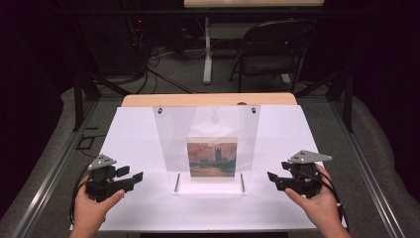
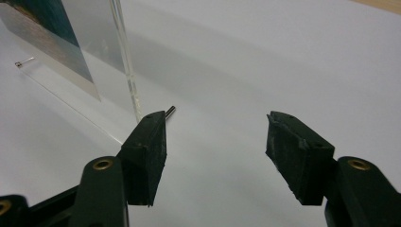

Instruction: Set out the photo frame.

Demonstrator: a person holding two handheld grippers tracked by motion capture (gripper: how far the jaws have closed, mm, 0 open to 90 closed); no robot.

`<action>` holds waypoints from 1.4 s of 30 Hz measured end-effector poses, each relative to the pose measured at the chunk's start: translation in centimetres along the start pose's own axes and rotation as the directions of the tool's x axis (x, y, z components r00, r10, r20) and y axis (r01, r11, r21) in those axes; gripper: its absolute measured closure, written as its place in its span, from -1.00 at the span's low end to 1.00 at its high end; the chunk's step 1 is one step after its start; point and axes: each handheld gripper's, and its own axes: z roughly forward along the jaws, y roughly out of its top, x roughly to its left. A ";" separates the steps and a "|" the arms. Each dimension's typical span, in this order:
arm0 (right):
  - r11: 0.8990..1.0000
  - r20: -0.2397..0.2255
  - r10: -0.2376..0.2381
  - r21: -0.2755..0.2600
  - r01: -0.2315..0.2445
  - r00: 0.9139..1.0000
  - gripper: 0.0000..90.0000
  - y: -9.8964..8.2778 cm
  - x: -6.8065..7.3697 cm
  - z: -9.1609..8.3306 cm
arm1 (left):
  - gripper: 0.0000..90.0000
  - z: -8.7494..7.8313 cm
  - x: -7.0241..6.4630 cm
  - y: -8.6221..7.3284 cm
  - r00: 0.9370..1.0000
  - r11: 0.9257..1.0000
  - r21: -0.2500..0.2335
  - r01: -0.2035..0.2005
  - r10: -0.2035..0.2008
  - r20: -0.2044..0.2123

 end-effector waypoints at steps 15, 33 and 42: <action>0.999 0.019 0.033 0.003 -0.033 0.999 -0.19 -3.9 0.1 3.7 | -0.16 4.2 0.9 -3.7 0.999 0.999 -0.015 0.035 -0.036 -0.032; 0.997 0.006 0.078 0.021 -0.078 0.997 -0.20 -5.7 -0.3 5.4 | -0.15 5.6 0.8 -4.7 1.000 1.000 0.017 -0.025 0.026 -0.015; 0.997 -0.011 0.072 0.038 -0.072 0.997 -0.18 -5.9 0.1 5.5 | -0.14 5.7 0.8 -4.8 1.000 0.999 0.032 -0.023 0.023 -0.015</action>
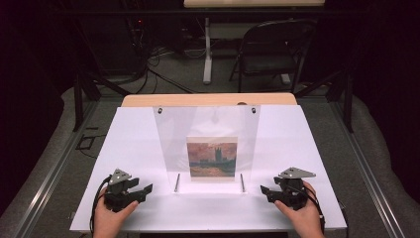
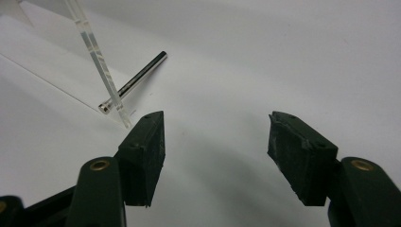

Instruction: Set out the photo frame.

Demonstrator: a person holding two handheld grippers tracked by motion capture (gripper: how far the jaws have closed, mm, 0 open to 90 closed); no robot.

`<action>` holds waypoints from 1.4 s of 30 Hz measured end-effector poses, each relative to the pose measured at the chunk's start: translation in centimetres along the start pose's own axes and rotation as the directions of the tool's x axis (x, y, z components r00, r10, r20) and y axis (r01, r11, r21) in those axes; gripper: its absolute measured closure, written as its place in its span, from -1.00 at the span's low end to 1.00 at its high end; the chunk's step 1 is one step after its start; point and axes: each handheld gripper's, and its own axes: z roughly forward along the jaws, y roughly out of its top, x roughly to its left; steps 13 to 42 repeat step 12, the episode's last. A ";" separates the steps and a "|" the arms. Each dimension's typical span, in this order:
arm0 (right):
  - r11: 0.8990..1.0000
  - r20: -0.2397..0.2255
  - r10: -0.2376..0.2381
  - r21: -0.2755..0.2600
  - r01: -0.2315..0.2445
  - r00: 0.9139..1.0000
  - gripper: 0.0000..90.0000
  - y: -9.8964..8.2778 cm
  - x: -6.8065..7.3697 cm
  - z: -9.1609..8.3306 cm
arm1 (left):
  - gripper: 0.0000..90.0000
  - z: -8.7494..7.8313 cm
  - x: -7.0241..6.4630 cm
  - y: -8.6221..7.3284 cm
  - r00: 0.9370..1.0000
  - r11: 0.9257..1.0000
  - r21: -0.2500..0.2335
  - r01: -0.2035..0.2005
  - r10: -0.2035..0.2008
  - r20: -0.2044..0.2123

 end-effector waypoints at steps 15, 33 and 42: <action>0.999 -0.019 0.031 -0.020 -0.031 0.999 -0.17 0.0 -0.2 0.0 | -0.14 -0.1 -0.2 0.0 1.000 1.000 -0.004 0.006 -0.006 0.007; 0.999 -0.019 0.031 -0.020 -0.031 0.999 -0.17 0.0 -0.2 0.0 | -0.14 -0.1 -0.2 0.0 1.000 1.000 -0.004 0.006 -0.006 0.007; 0.999 -0.019 0.031 -0.020 -0.031 0.999 -0.17 0.0 -0.2 0.0 | -0.14 -0.1 -0.2 0.0 1.000 1.000 -0.004 0.006 -0.006 0.007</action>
